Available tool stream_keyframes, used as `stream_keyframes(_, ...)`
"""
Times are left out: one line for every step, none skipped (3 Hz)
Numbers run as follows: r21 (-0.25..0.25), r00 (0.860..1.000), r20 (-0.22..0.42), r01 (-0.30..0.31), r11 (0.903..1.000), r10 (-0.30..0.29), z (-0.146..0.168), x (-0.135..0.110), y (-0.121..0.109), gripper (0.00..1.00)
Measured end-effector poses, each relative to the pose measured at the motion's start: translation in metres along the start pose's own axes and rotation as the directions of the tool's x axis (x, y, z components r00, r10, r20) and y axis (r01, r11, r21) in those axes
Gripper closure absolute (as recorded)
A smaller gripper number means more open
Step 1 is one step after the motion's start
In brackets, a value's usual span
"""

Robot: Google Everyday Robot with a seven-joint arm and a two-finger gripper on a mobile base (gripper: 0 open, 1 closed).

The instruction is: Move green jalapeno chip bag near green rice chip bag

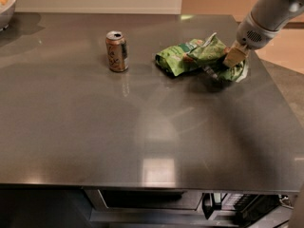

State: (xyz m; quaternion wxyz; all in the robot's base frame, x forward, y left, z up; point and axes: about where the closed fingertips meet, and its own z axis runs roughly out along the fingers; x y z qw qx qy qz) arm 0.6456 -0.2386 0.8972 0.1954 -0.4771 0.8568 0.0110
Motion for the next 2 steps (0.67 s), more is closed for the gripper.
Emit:
stream_keyframes(-0.002, 1.000, 0.000, 0.001, 1.0000, -0.001, 0.0023, -0.0007, 0.0002, 0.12)
stream_keyframes(-0.004, 1.000, -0.001, 0.002, 1.0000, -0.002, 0.0047, -0.0013, 0.0004, 0.00)
